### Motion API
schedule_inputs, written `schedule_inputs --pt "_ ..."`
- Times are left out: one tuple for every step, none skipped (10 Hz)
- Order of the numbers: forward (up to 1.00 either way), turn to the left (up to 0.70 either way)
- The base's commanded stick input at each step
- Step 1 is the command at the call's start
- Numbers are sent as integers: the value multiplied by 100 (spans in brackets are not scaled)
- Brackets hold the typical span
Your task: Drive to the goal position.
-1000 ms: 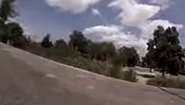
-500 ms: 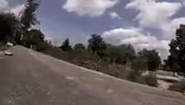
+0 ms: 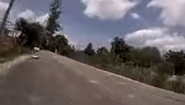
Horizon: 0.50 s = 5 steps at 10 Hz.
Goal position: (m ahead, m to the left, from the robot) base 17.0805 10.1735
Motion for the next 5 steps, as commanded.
schedule_inputs --pt "50 0" --pt "50 0" --pt "50 0" --pt "50 0" --pt "50 0"
